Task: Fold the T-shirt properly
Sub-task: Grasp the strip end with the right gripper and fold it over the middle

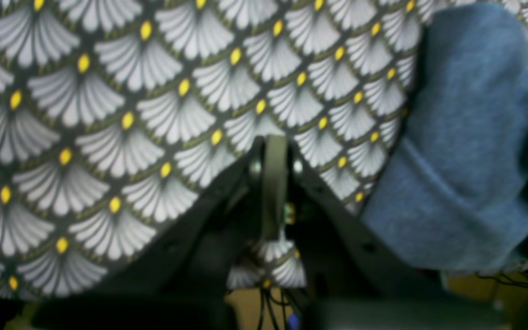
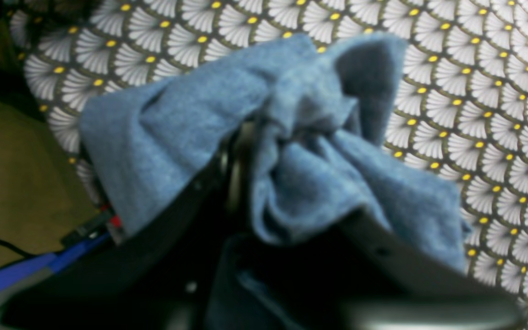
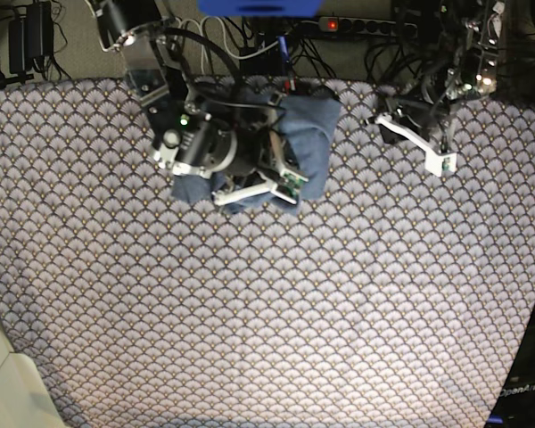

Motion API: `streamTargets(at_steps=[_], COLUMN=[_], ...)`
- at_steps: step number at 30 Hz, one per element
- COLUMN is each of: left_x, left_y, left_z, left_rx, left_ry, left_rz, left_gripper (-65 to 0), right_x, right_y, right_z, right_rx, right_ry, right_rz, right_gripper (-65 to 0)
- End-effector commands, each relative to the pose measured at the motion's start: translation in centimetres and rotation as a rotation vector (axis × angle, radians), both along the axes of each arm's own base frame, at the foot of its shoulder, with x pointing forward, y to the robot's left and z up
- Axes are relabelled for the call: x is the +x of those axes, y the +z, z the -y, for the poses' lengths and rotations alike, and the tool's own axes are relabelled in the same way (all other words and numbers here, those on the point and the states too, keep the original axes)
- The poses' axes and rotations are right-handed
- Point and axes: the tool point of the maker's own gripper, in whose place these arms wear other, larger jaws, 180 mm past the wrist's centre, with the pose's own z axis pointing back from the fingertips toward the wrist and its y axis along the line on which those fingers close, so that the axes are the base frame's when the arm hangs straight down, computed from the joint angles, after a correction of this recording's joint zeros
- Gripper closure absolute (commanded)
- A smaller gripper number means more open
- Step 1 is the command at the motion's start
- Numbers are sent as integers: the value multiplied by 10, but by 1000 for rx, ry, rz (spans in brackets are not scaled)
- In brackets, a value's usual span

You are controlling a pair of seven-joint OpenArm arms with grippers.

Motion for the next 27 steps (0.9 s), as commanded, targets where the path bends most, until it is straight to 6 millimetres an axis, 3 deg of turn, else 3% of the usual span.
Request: streamTargets(at_steps=[1,7,10,15,21,27], left_x=[7,7,7,4,0,0], left_y=[9,9,9,6,2,2], left_z=[-1,0,1,-2,-3,-3], left_rx=[3,3,-3,5,8,7], left_ry=[-8,-7,-6,-6,-2,-1], left_rz=[35,36,34,24,15,16], left_gripper=[-3,-3,-3,-3,-3,-3], right_x=[5,6,7,8,21,62], right_y=[15,27,39,61,92,94], right_z=[-10,-29,-42,-47,-26,42], right_rx=[55,114,157,189,239,149], right_ry=[8,7,6,23,7,-143], right_rz=[34,35,47,111,248,318], right_gripper=[-148,-317,-332,-332,-332,-332])
